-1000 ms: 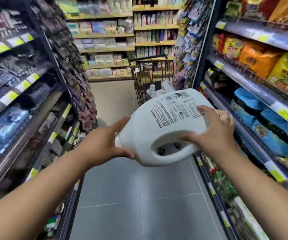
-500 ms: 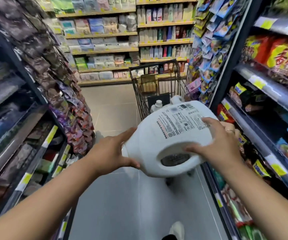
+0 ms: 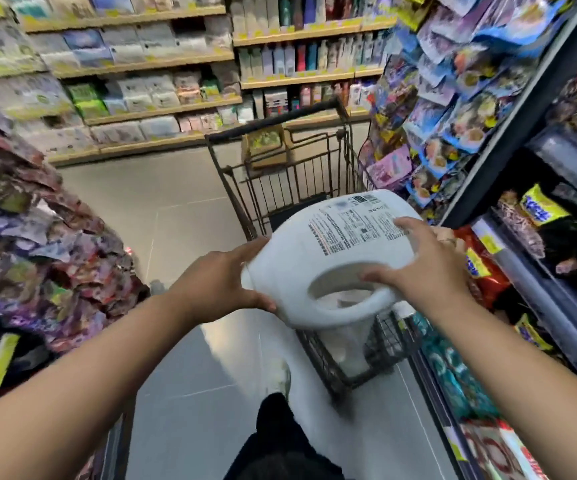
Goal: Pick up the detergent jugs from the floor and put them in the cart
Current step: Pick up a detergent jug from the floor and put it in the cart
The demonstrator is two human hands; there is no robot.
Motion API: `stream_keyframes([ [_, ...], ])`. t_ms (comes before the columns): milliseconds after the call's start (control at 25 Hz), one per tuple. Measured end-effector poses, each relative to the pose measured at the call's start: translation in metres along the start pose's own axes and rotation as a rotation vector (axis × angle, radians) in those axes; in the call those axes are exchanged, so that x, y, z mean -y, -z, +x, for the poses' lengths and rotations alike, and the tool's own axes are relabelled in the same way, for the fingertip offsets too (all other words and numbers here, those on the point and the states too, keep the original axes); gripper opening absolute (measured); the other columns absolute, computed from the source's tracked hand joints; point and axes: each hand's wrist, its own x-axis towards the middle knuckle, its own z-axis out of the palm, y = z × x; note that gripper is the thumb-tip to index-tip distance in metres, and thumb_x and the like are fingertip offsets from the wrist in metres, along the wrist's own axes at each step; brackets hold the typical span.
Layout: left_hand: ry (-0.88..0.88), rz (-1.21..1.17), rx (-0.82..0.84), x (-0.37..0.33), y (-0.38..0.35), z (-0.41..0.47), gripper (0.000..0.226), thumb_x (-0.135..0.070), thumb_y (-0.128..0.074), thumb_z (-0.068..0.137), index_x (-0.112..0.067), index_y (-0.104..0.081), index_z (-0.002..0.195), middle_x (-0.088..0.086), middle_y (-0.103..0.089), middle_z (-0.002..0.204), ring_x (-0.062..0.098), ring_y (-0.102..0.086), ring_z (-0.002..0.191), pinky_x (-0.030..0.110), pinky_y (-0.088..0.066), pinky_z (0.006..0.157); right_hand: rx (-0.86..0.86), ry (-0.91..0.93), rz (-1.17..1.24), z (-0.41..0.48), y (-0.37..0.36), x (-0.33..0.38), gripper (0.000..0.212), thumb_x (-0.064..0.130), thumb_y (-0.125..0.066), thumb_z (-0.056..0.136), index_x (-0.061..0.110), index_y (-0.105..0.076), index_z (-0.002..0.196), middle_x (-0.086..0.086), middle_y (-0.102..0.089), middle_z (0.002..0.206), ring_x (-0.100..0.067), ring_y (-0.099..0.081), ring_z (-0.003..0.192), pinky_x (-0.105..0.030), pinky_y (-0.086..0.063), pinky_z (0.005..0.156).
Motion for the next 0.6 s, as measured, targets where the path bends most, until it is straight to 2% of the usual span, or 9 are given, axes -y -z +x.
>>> stream_keyframes([
  [120, -0.021, -0.024, 0.085, 0.043, 0.018, 0.095, 0.110, -0.078, -0.071, 0.047, -0.054, -0.024, 0.144, -0.015, -0.062, 0.130, 0.016, -0.059, 0.115, 0.036, -0.048, 0.094, -0.004, -0.089, -0.015, 0.077, -0.037, 0.006, 0.099, 0.072, -0.080, 0.045, 0.045, -0.042, 0.132, -0.012, -0.043, 0.133, -0.032, -0.031, 0.125, -0.048, -0.038, 0.101],
  [240, -0.017, -0.027, 0.158, 0.078, 0.030, 0.177, 0.112, -0.080, -0.068, 0.045, -0.050, -0.026, 0.145, -0.013, -0.060, 0.133, 0.016, -0.058, 0.118, 0.037, -0.046, 0.098, 0.023, -0.156, -0.054, 0.146, -0.071, 0.010, 0.101, 0.070, -0.081, 0.045, 0.041, -0.043, 0.133, -0.014, -0.048, 0.129, -0.034, -0.033, 0.125, -0.048, -0.037, 0.102],
  [320, -0.026, -0.017, 0.186, 0.093, 0.030, 0.214, 0.106, -0.071, -0.078, 0.052, -0.049, -0.029, 0.144, -0.012, -0.061, 0.132, 0.017, -0.060, 0.115, 0.034, -0.047, 0.097, 0.054, -0.217, -0.071, 0.179, -0.088, 0.004, 0.104, 0.078, -0.077, 0.039, 0.045, -0.041, 0.131, -0.015, -0.054, 0.127, -0.037, -0.039, 0.123, -0.046, -0.039, 0.099],
  [440, 0.006, -0.065, 0.230, 0.117, 0.025, 0.265, 0.102, -0.065, -0.080, 0.055, -0.050, -0.031, 0.143, -0.018, -0.060, 0.123, 0.013, -0.060, 0.108, 0.026, -0.045, 0.091, 0.107, -0.265, -0.067, 0.226, -0.118, -0.008, 0.112, 0.089, -0.063, 0.028, 0.048, -0.036, 0.128, -0.008, -0.056, 0.131, -0.037, -0.043, 0.121, -0.050, -0.041, 0.098],
  [600, 0.082, -0.109, 0.282, 0.142, 0.004, 0.308, 0.106, -0.067, -0.079, 0.054, -0.045, -0.030, 0.145, -0.018, -0.055, 0.120, 0.012, -0.053, 0.108, 0.024, -0.039, 0.089, 0.198, -0.296, -0.079, 0.270, -0.149, -0.020, 0.111, 0.084, -0.069, 0.030, 0.047, -0.037, 0.130, -0.011, -0.052, 0.134, -0.036, -0.040, 0.125, -0.051, -0.041, 0.100],
])
